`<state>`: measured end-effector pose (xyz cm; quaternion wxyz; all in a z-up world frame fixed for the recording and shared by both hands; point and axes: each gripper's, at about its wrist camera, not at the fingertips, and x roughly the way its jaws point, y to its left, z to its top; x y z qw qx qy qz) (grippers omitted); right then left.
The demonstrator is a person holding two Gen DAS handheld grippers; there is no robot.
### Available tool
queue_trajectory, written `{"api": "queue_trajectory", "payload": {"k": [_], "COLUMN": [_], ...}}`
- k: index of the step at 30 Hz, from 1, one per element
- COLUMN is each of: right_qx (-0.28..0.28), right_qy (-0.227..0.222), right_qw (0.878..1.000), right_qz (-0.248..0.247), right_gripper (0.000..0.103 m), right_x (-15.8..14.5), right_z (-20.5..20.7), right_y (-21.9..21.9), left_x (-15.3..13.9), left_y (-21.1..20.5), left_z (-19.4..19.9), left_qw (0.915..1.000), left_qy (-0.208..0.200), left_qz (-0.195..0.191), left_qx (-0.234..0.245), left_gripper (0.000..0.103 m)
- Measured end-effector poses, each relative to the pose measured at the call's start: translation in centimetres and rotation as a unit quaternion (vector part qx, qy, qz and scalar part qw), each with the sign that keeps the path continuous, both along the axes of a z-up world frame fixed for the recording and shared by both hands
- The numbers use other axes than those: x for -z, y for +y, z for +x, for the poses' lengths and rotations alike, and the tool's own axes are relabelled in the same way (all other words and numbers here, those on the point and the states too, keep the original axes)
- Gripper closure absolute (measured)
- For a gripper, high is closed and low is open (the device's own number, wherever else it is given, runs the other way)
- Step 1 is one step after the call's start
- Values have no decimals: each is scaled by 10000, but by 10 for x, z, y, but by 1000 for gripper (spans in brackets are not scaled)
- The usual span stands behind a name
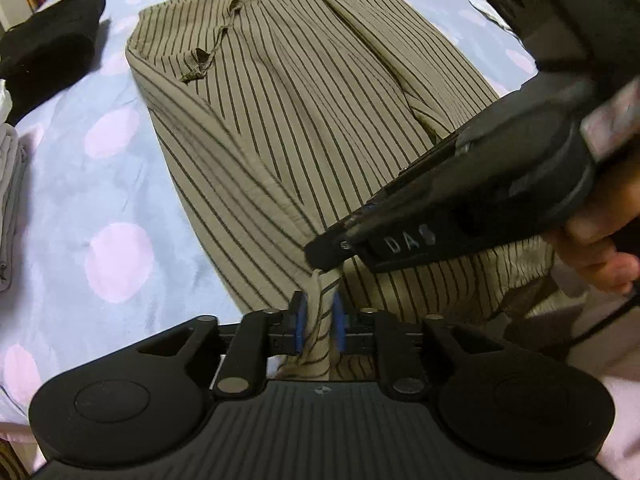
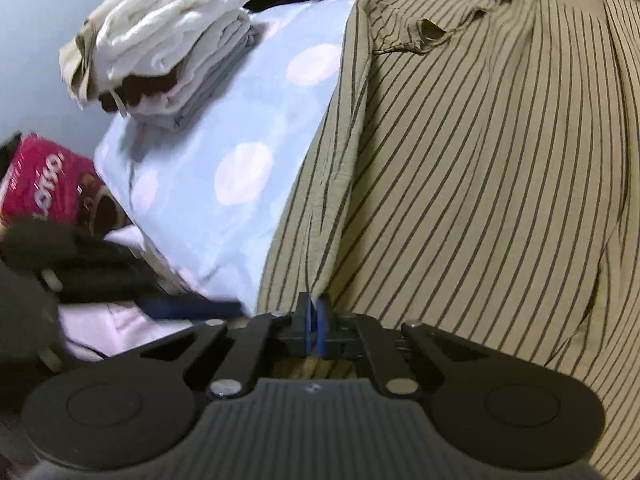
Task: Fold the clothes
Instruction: 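Grasp the shirt edge with the left gripper while the right gripper grasps and folds it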
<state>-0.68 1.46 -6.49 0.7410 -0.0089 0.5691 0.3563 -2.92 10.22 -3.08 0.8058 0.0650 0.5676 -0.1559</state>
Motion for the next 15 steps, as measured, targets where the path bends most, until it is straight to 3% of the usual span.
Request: {"api": "queue_trajectory", "payload": {"k": [7, 12, 15], "right_qx": [-188, -196, -214], "right_qy": [-70, 15, 95], "right_qw": [9997, 9998, 9997], "right_qz": [-101, -34, 37], "right_gripper": [99, 99, 99], "right_x": [1, 2, 2], "right_z": [-4, -3, -2], "right_y": [6, 9, 8], "left_x": [-28, -41, -42], "left_y": [44, 93, 123], "left_z": [40, 110, 161], "left_qw": [9982, 9991, 9932], "left_qy": [144, -96, -355], "left_qz": [511, -25, -473], "left_qx": [286, -422, -1000], "left_gripper": [76, 69, 63]}}
